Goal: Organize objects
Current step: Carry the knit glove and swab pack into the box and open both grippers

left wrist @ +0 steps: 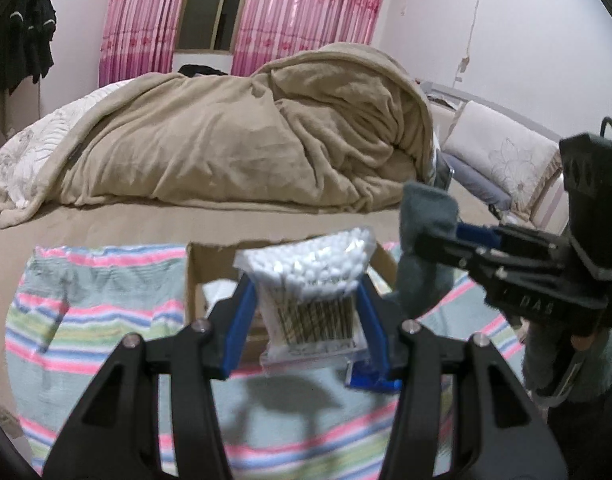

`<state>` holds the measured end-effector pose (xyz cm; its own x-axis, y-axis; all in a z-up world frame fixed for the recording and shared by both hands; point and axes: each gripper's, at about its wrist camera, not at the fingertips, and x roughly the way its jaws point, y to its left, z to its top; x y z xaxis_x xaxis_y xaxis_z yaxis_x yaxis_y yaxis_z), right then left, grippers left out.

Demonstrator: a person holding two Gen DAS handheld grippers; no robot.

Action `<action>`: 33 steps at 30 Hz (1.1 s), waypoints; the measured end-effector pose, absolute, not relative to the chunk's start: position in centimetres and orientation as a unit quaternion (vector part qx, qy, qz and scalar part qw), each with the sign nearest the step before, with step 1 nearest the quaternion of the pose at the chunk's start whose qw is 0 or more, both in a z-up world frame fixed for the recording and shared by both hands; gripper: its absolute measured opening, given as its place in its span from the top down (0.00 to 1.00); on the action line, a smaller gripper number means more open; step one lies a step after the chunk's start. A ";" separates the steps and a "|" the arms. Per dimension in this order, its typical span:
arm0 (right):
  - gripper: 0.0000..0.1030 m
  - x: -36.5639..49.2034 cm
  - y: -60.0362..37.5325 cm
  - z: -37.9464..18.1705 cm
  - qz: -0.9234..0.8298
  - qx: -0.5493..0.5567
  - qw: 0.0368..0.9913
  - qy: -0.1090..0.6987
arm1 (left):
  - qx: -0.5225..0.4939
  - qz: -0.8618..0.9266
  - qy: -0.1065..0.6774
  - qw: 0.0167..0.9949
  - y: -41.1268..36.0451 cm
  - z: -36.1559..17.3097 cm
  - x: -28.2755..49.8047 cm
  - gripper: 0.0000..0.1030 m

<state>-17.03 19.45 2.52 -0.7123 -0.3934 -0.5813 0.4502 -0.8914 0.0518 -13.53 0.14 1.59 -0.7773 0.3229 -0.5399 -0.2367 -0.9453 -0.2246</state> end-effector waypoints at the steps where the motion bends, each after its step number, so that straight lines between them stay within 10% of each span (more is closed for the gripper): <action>1: 0.62 -17.4 19.4 2.5 -0.924 0.304 0.227 0.046 | -0.296 0.940 -0.076 0.153 0.2 1.6 -14.1 0.50; 24: 0.60 -25.8 18.2 -7.7 -0.880 0.420 0.220 -0.004 | -0.381 0.913 -0.037 0.138 3.5 -7.8 -23.2 0.49; 29: 0.55 -25.7 19.4 -7.4 -0.881 0.416 0.225 -0.035 | -0.384 0.915 -0.046 0.112 2.8 -8.4 -22.7 0.21; 33: 0.40 -24.4 19.9 -6.3 -0.889 0.400 0.219 -0.033 | -0.383 0.916 -0.066 0.102 2.0 -8.5 -21.2 0.19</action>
